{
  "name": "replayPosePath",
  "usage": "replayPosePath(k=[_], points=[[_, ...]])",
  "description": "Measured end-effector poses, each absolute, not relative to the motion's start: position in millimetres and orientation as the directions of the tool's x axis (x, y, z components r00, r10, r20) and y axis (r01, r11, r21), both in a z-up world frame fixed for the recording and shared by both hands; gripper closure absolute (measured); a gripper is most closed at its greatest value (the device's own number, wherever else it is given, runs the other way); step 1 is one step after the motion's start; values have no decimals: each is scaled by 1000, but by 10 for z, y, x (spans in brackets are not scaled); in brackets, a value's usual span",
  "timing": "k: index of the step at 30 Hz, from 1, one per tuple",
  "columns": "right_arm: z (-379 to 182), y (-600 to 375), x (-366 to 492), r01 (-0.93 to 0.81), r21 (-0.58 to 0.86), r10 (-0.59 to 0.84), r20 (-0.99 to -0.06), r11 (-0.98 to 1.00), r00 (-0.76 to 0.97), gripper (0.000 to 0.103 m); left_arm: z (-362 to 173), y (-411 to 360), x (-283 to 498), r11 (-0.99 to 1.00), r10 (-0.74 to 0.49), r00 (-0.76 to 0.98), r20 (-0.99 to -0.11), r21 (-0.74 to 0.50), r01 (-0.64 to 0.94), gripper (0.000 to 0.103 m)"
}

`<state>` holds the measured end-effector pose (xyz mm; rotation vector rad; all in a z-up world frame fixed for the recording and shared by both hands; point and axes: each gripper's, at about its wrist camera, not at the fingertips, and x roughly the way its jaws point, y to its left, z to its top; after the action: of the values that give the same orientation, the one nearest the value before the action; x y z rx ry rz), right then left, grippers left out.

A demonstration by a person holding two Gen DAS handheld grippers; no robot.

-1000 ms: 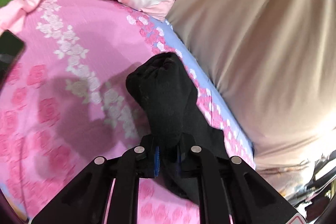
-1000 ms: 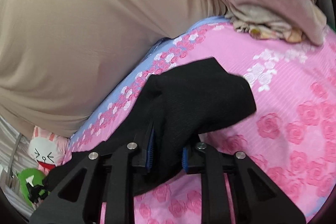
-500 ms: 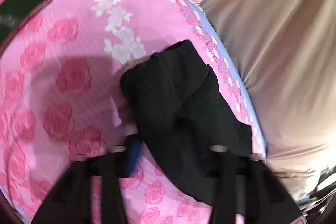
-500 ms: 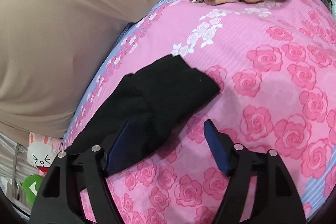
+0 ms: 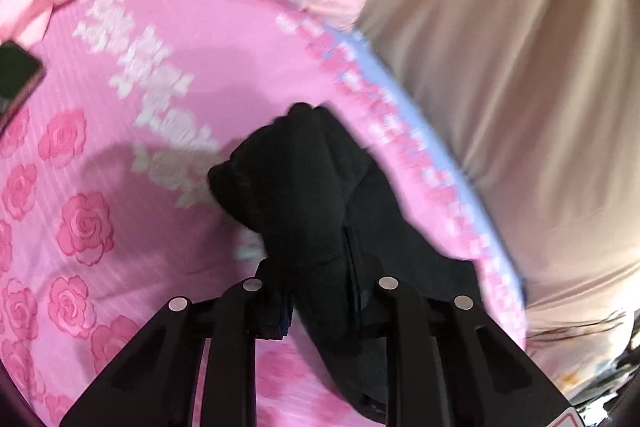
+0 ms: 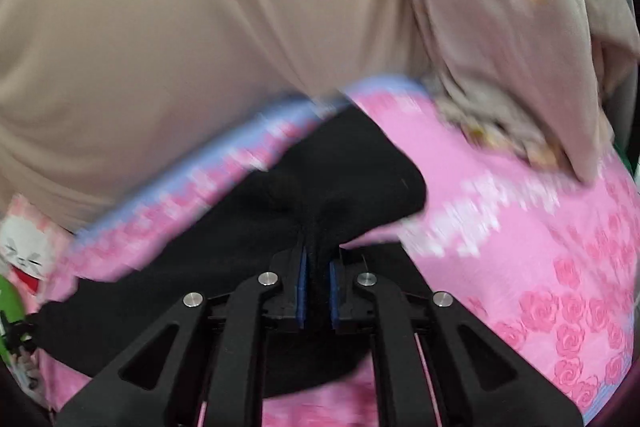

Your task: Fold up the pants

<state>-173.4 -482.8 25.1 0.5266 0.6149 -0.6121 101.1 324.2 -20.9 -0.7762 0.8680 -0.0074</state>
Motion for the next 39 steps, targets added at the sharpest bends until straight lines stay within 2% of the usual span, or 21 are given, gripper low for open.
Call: replayPosePath(k=[1,2,3,4,5,6,8,10,12,14,16,19,20,21,22,25,28,32,35,37,39], points=[[39,-4922,-1730,676,293,-320,-710,677,628,94,-276,3270,972,728,-306,664,-682,-617,-298,77],[-80,-4954,-1795,683,324,-308,-711,654,633,85,-300,3300,943,719,-318,671,-669,-632,-289,76],[-81,-4939,-1876,682,345,-321,-687,645,652,81,-316,3323,918,715,-325,672,-666,-638,-286,75],[-48,-4911,-1940,686,353,-334,-675,636,657,69,-322,3344,878,711,-332,667,-667,-642,-288,72],[-1,-4861,-2033,688,364,-344,-663,627,665,62,-322,3355,857,708,-334,664,-669,-643,-291,71],[15,-4820,-2095,685,376,-340,-659,624,671,60,-317,3370,811,706,-337,661,-670,-645,-293,69],[-1,-4754,-2230,674,427,-313,-651,603,692,40,-301,3404,696,701,-314,667,-675,-639,-316,60],[-54,-4754,-2306,649,501,-265,-637,572,724,30,-328,3425,635,686,-316,673,-668,-651,-324,51],[-167,-4785,-2279,612,575,-200,-619,543,760,27,-387,3454,606,653,-349,685,-640,-690,-312,44],[-146,-4768,-2215,601,574,-203,-608,556,768,14,-377,3439,626,633,-370,696,-615,-715,-296,32],[-140,-4788,-2091,591,580,-197,-600,561,775,10,-356,3408,681,619,-377,704,-602,-729,-292,15],[-142,-4874,-1873,578,590,-201,-581,564,789,14,-336,3331,852,628,-378,704,-602,-725,-282,15],[-146,-4896,-1815,573,593,-196,-578,565,792,36,-338,3318,911,630,-386,703,-597,-728,-272,17],[-163,-4927,-1727,575,594,-187,-586,563,788,51,-336,3309,966,633,-384,702,-600,-725,-273,33],[-174,-4933,-1684,580,594,-180,-595,558,783,78,-353,3301,1045,633,-394,686,-611,-722,-280,63],[109,-4859,-1589,541,596,-200,-542,594,816,85,-260,3331,1150,600,-441,666,-601,-750,-279,78],[772,-4625,-1652,476,559,-225,-459,679,859,86,245,3258,1109,654,-448,665,-598,-726,-212,80],[1391,-4378,-1829,478,460,-273,-444,748,854,88,923,3207,892,703,-457,665,-591,-698,-138,80],[1174,-4412,-2030,545,421,-301,-518,725,801,87,921,3316,681,735,-410,659,-631,-657,-172,79],[756,-4536,-2163,581,451,-275,-578,678,768,87,568,3414,638,727,-416,615,-670,-651,-217,78],[137,-4676,-2267,623,489,-220,-651,611,727,87,-5,3481,609,699,-441,536,-720,-650,-298,78]])
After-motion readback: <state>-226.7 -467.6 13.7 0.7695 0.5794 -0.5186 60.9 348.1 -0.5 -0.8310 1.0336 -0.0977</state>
